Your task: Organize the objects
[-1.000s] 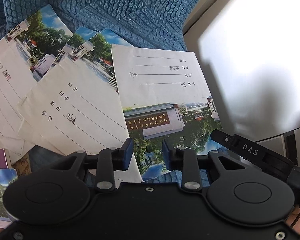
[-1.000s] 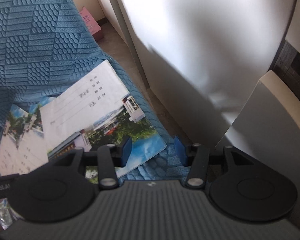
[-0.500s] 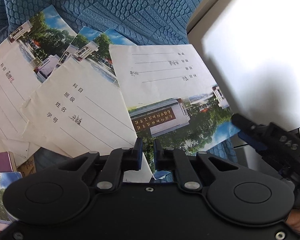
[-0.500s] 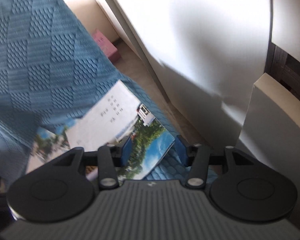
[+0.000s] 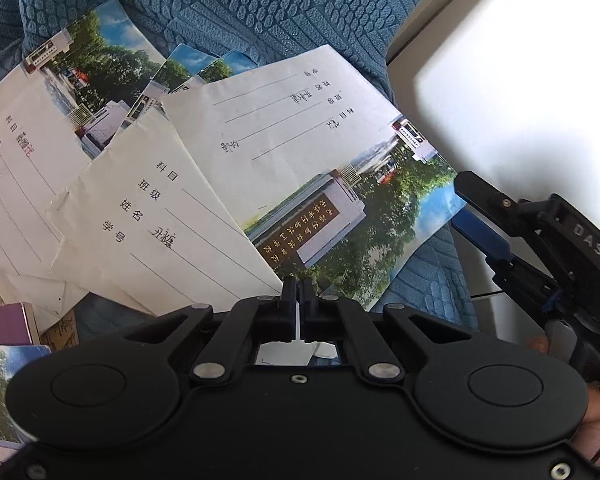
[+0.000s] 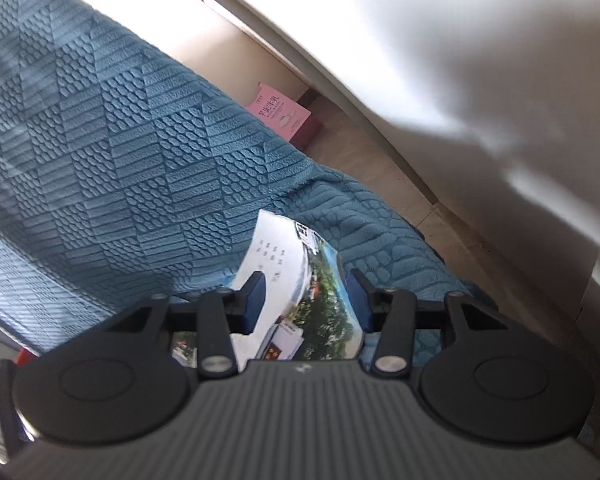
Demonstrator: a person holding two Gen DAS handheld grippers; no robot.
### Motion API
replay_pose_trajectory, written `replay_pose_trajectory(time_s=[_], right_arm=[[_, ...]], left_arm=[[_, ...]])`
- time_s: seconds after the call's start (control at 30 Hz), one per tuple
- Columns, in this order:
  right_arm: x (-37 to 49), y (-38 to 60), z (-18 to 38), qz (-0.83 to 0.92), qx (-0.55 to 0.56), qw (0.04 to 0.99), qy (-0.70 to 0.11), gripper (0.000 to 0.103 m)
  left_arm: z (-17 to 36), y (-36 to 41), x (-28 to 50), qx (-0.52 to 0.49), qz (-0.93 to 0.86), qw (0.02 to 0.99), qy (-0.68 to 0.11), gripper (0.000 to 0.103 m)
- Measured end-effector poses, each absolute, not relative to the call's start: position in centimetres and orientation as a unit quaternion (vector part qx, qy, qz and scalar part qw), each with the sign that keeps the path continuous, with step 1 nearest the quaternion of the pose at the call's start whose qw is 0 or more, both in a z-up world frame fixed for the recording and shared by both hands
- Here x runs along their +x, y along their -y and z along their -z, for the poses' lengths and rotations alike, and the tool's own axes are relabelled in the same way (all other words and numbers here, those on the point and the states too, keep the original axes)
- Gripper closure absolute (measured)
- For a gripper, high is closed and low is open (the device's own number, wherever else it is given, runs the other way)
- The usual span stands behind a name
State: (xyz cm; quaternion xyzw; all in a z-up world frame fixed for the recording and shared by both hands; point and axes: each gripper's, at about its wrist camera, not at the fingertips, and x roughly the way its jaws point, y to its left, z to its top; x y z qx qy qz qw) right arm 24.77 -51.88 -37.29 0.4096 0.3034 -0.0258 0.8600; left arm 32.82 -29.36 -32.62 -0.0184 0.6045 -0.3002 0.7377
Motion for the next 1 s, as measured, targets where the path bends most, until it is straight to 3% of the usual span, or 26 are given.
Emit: replay_pose_trajectory(time_s=[0.2, 0.47, 0.6, 0.67, 0.87, 0.97, 1.0], right_arm=[[26.9, 51.3, 37.9, -0.001, 0.377, 0.867, -0.327, 0.062], [29.5, 51.4, 39.3, 0.009, 0.339, 0.872, -0.354, 0.082], [30.0, 51.2, 39.1, 0.011, 0.313, 0.882, -0.352, 0.098], [29.6, 51.4, 38.8, 0.001, 0.323, 0.884, -0.338, 0.099], [28.3, 51.3, 37.3, -0.025, 0.337, 0.888, -0.312, 0.100], [28.0, 51.3, 36.4, -0.035, 0.357, 0.885, -0.295, 0.100], [27.9, 51.2, 36.3, -0.035, 0.360, 0.884, -0.295, 0.100]], left_arm=[[32.8, 29.1, 33.1, -0.027, 0.299, 0.733, -0.610, 0.102], [32.8, 29.3, 32.9, -0.031, 0.300, 0.733, -0.609, 0.102], [32.8, 29.5, 32.8, -0.037, 0.298, 0.733, -0.611, 0.102], [32.7, 29.5, 32.6, -0.038, 0.298, 0.734, -0.610, 0.102], [31.9, 29.0, 31.9, -0.046, 0.309, 0.738, -0.598, 0.086], [31.9, 27.5, 32.1, -0.109, 0.309, 0.720, -0.611, 0.056], [32.0, 27.1, 32.1, -0.127, 0.309, 0.712, -0.617, 0.054]])
